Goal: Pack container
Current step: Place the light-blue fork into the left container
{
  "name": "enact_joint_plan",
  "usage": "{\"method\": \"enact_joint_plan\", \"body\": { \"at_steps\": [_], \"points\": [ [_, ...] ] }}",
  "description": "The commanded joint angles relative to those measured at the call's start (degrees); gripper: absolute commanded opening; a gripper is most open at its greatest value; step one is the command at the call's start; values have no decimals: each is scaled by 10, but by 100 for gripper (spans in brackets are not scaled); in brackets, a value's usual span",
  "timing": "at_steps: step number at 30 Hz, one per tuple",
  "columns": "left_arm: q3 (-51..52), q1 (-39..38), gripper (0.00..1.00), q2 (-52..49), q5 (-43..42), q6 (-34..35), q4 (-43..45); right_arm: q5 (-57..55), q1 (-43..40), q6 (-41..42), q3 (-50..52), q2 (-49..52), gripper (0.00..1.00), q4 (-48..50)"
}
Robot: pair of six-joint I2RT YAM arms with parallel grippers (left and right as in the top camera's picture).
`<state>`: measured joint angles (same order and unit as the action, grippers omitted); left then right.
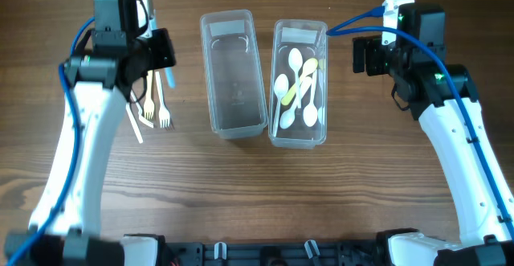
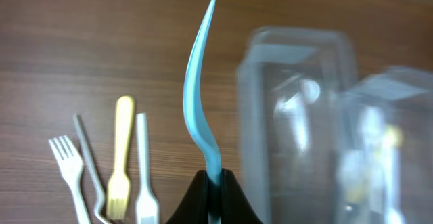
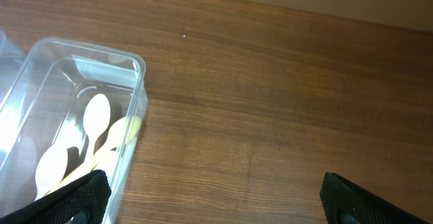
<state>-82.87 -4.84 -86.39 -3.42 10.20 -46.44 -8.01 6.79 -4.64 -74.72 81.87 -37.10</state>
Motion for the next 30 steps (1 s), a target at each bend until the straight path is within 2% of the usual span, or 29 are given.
{"method": "enact_joint_plan", "body": {
  "at_steps": [1, 7, 11, 15, 16, 17, 18, 22, 26, 30],
  "points": [
    [0, -55, 4, 13, -38, 54, -9, -10, -1, -5, -4, 3, 100, 2],
    [0, -141, 4, -42, -37, 73, 8, -10, -1, -5, -4, 3, 100, 2],
    [0, -157, 4, -86, -31, 101, 21, -10, -1, -5, -4, 3, 100, 2],
    [0, -157, 6, -127, -31, 100, 30, -10, -1, -5, -4, 3, 100, 2],
    [0, -157, 9, -135, -32, 100, 35, -10, -1, -5, -4, 3, 100, 2],
    [0, -157, 27, -138, -32, 100, 39, -10, -1, -5, -4, 3, 100, 2],
    [0, -155, 52, -138, -32, 100, 47, -10, -1, -5, -4, 3, 100, 2],
    [-22, -139, 60, -115, -32, 100, 56, -10, -1, -5, -4, 3, 100, 2],
    [-30, -103, 61, -64, -24, 98, 33, -10, -1, -5, -4, 3, 100, 2],
    [-30, -50, 63, -37, 104, 98, -47, -10, -1, -5, -4, 3, 100, 2]
  ]
}}
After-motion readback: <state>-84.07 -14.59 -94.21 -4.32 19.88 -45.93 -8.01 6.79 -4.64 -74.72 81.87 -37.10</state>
